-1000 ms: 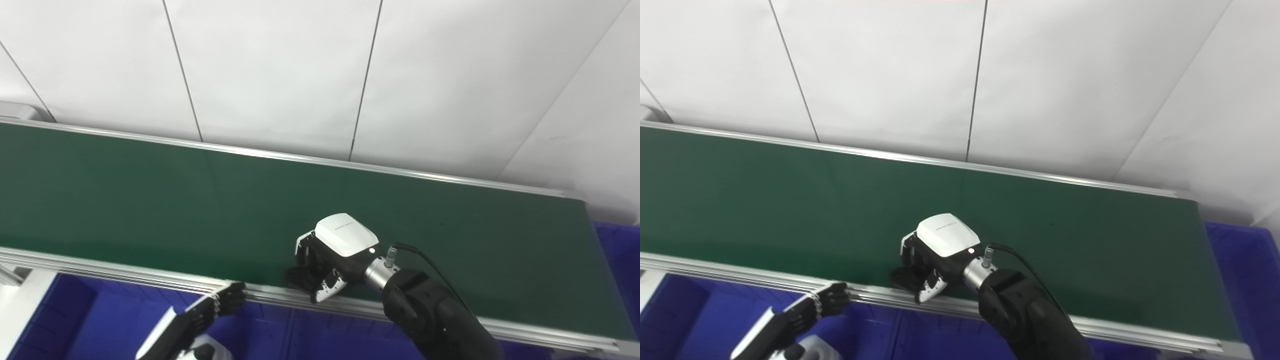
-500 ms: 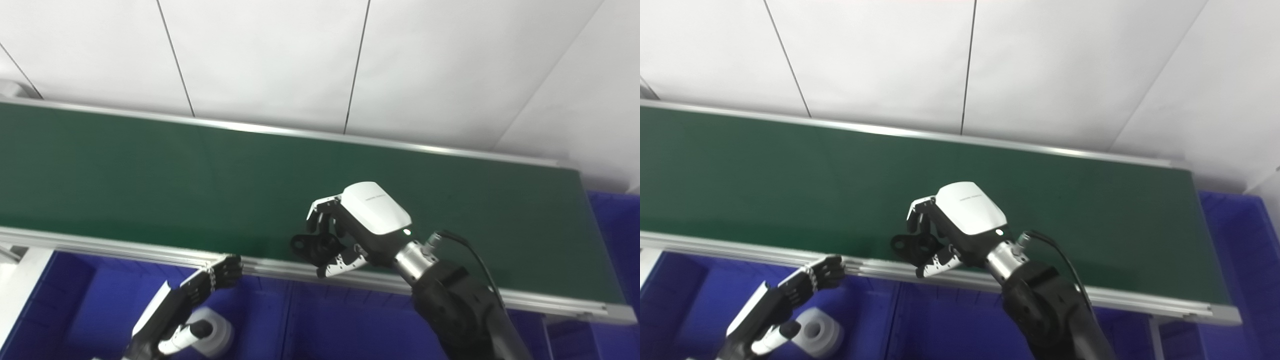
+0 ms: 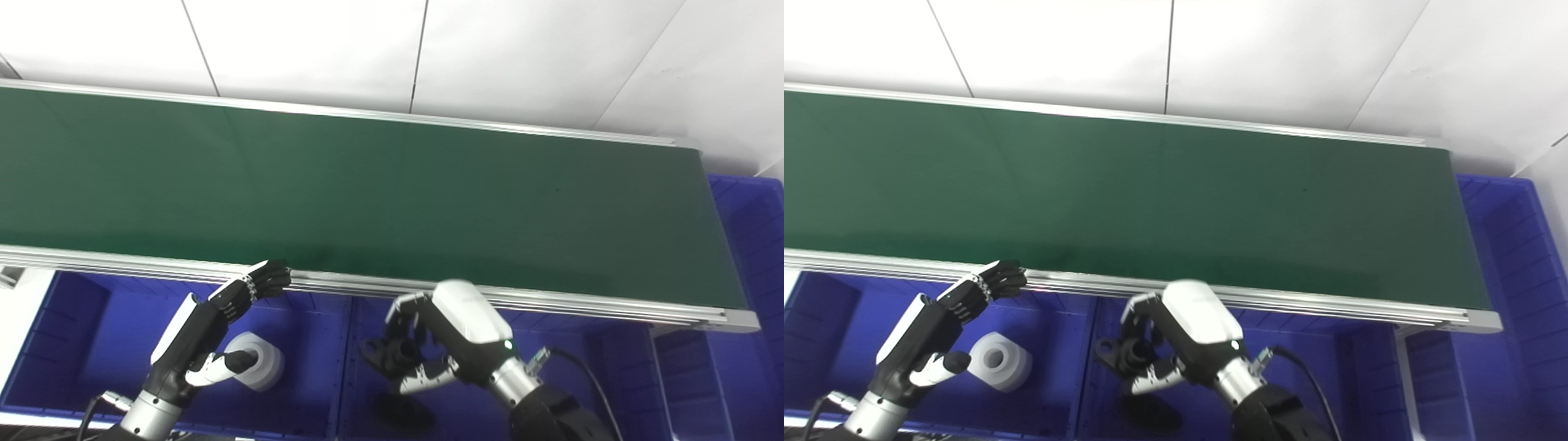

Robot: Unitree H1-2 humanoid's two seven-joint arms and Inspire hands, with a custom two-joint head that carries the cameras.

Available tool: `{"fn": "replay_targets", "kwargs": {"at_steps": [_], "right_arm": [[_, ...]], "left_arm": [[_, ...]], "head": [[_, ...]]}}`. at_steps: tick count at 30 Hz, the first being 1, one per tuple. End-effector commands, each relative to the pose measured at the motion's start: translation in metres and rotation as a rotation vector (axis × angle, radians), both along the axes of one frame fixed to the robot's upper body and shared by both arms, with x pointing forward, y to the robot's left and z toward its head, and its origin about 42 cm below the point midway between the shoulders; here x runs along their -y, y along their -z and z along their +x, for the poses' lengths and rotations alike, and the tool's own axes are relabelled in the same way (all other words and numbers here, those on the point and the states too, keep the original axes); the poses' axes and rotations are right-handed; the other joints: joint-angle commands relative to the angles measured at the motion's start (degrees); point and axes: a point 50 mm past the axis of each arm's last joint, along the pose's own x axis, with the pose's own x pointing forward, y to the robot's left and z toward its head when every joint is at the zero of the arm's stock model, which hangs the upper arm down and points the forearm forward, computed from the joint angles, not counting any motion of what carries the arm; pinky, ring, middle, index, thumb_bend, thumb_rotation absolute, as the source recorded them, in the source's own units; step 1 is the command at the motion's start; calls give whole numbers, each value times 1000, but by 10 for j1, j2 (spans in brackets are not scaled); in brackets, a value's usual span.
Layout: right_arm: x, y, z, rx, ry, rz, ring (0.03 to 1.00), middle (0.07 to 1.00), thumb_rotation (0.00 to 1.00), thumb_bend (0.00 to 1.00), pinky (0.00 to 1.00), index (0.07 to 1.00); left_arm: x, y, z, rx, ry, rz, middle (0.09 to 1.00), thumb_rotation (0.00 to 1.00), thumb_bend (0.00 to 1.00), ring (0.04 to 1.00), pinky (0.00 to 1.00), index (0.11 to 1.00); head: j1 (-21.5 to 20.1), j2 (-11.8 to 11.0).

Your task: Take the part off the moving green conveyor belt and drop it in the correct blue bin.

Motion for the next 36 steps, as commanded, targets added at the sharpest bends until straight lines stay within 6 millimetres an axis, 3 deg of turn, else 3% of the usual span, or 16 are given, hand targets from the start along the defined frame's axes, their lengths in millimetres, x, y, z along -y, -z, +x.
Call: {"fn": "replay_targets", "kwargs": {"at_steps": [1,11,14,15,17,18,21,23,27,36], "right_arm": [[1,-1,-1,26,16,0,397,502,0,517,183,488],[9,40,-6,-116,73,-147,406,496,0,518,182,490],[7,44,-2,-148,71,-178,405,516,0,515,296,492],[7,46,-1,-186,57,-200,468,565,80,519,380,547],[7,47,1,-258,32,-234,739,783,467,553,653,774],[7,47,1,-297,17,-247,760,803,499,558,672,790],[6,41,1,-345,-7,-254,928,935,795,632,846,912],[7,38,1,-345,-3,-248,963,971,883,669,899,953],[8,28,-3,-311,32,-176,975,987,908,696,949,967],[7,0,-30,-158,144,104,971,987,756,687,907,970]], "left_arm": [[-2,-11,1,64,-3,18,851,809,779,826,793,847],[-3,-13,2,71,0,18,851,808,778,824,792,847],[-3,-13,3,72,-4,24,849,814,785,821,789,846],[-3,-14,2,72,-4,24,849,814,785,821,790,846],[-3,-14,2,72,-5,24,849,813,779,820,790,846],[-3,-14,1,72,-5,23,849,814,779,820,790,846],[-3,-14,0,71,-7,22,848,796,765,820,792,846],[-3,-14,0,72,-8,24,847,792,755,819,790,846],[-4,-15,1,74,-5,36,851,799,746,821,784,849],[-9,-13,-1,60,-3,29,852,796,762,820,786,847]], "head": [[0,-1],[-8,5],[-8,5],[-9,5],[-8,6],[-7,6],[-7,6],[-4,5],[-6,3],[-15,2]]}}
